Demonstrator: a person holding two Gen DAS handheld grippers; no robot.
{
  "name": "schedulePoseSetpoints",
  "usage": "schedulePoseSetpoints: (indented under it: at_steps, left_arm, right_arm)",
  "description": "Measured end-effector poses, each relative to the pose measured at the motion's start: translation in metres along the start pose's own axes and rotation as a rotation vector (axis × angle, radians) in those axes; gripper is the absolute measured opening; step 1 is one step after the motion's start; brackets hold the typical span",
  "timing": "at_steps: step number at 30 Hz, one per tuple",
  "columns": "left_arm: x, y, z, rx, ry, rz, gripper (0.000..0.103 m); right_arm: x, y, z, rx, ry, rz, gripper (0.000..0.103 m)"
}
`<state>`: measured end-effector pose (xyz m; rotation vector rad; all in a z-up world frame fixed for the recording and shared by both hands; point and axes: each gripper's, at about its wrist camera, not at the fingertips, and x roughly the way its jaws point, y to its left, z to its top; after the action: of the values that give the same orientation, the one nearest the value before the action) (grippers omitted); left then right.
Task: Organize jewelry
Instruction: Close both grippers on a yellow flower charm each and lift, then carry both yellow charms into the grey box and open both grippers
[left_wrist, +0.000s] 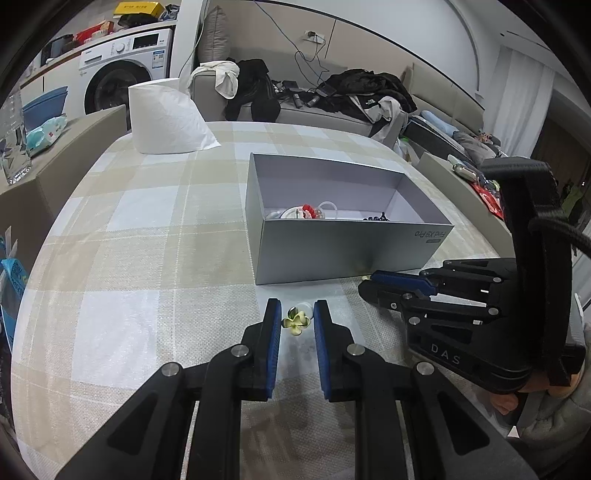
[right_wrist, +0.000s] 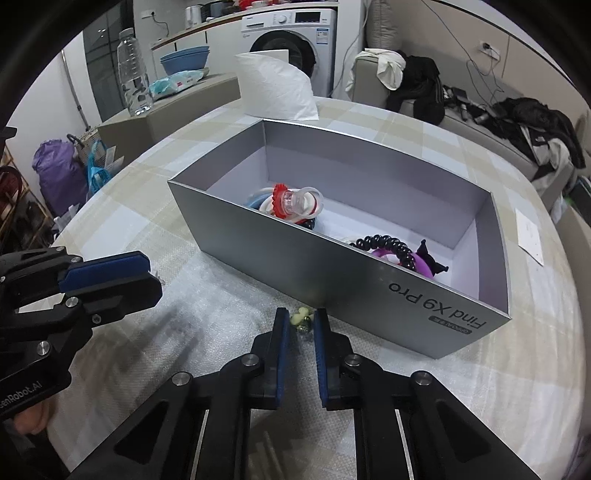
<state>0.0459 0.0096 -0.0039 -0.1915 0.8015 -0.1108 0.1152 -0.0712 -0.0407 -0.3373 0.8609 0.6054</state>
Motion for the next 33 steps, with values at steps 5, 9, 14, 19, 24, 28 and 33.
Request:
schedulePoseSetpoints:
  at_steps: [5,9,14,19,24,28,33]
  left_arm:
    - [-0.004,-0.004,0.001,0.011,-0.013,0.006,0.013]
    - [-0.009,-0.007,0.005,0.021,-0.035,0.004,0.013]
    - [-0.017,-0.012,0.016,0.040,-0.075,-0.004,0.013]
    - [-0.021,-0.016,0.032,0.061,-0.120,-0.004,0.013]
    - [-0.016,-0.019,0.043,0.069,-0.142,-0.005,0.013]
    - [-0.007,-0.018,0.050,0.058,-0.146,-0.011,0.013]
    - [0.002,-0.022,0.055,0.055,-0.137,-0.020,0.013]
  right_arm:
    - [-0.012,-0.010,-0.008,0.034,-0.024,0.062,0.010]
    - [-0.032,-0.020,-0.012,0.081,-0.084,0.136,0.010]
    - [-0.064,-0.032,-0.013,0.126,-0.189,0.169,0.010]
    - [-0.083,-0.041,-0.008,0.152,-0.256,0.165,0.010]
    - [-0.087,-0.051,-0.001,0.175,-0.284,0.154,0.010]
    - [-0.085,-0.060,0.003,0.195,-0.296,0.149,0.010]
    - [-0.078,-0.068,0.005,0.219,-0.291,0.144,0.010]
